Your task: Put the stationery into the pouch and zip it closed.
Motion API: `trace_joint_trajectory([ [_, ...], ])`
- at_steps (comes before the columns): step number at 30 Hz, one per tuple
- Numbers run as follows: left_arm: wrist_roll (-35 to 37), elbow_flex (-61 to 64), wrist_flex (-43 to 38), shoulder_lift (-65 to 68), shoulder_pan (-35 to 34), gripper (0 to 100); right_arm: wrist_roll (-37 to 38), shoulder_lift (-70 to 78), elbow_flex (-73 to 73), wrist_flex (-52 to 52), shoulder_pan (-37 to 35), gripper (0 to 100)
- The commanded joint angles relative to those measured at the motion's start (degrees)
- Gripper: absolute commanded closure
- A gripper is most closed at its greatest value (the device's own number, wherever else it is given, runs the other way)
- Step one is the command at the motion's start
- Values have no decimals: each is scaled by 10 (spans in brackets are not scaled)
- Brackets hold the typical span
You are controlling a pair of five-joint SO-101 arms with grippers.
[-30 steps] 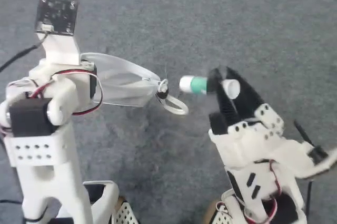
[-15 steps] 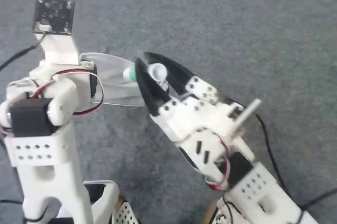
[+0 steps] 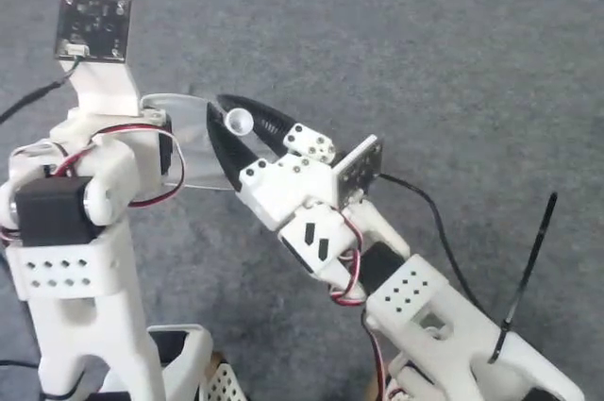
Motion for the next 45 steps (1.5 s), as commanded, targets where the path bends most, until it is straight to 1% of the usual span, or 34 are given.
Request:
trace_joint_trajectory([
  [1, 8, 22, -10, 25, 4, 991, 8, -13, -40, -13, -2, 874],
  [3, 9, 22, -10, 25, 4, 991, 8, -33, -38, 11, -2, 803],
  [4, 9, 22, -10, 25, 4, 991, 8, -51, -39, 37, -2, 789],
  [9, 9, 23, -10, 25, 4, 991, 7, -177, -40, 200, -1, 834],
  [13, 9, 23, -10, 25, 4, 991, 8, -259, -40, 326, -1, 839],
  [18, 9, 23, -10, 25, 4, 991, 8, -281, -37, 470, 1, 839],
  [22, 9, 23, -10, 25, 4, 991, 4, -280, -31, 541, 33, 839],
  [25, 9, 23, -10, 25, 4, 991, 3, -280, -9, 547, 44, 839],
  [33, 9, 23, -10, 25, 4, 991, 3, -279, 34, 546, 45, 839],
  [35, 9, 23, -10, 25, 4, 991, 4, -279, 50, 524, 45, 839],
  [40, 9, 23, -10, 25, 4, 991, 8, -279, 110, 423, 53, 842],
  [45, 9, 24, -10, 25, 4, 991, 8, -279, 132, 387, 61, 843],
])
